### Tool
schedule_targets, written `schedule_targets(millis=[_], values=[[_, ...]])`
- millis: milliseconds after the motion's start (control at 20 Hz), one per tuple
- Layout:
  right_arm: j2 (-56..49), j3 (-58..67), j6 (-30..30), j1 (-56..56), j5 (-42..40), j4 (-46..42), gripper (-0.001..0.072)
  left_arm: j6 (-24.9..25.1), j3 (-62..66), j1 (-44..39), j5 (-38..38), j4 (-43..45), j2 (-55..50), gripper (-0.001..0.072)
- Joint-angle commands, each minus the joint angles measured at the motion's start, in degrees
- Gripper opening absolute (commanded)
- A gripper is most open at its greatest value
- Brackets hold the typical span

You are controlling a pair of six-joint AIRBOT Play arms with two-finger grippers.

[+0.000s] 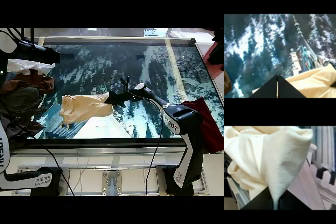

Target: Fold the shirts.

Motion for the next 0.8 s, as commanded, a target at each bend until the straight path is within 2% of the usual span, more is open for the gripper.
schedule_targets(millis=[0,200,300,500,600,750], values=[[-0.07,0.2,-4.87,0.96,-0.11,6.54,0.0029,0.74,0.04,0.04,-0.7,1.64,0.0,0.0014],[2.29,6.36,-5.64,-4.24,2.71,6.1,0.0027,0.66,0.04,0.07,-1.33,5.49,0.0,0.0014],[6.25,9.05,-3.3,-9.42,3.72,2.56,0.0027,0.61,0.04,0.07,-1.53,5.4,0.0,0.0014],[18.12,9.77,5.92,-22.45,8.72,-14.32,0.0027,0.07,0.04,0.07,-1.44,5.22,0.0,0.0014],[23.52,9.73,11.63,-29.55,15.45,-25.97,0.0027,-1.16,0.04,0.07,-0.94,5.18,0.0,0.0014],[29.33,9.73,14.34,-39.69,26.36,-38.75,0.0027,-2.29,0.04,0.07,0.33,3.58,0.0,0.0014]])
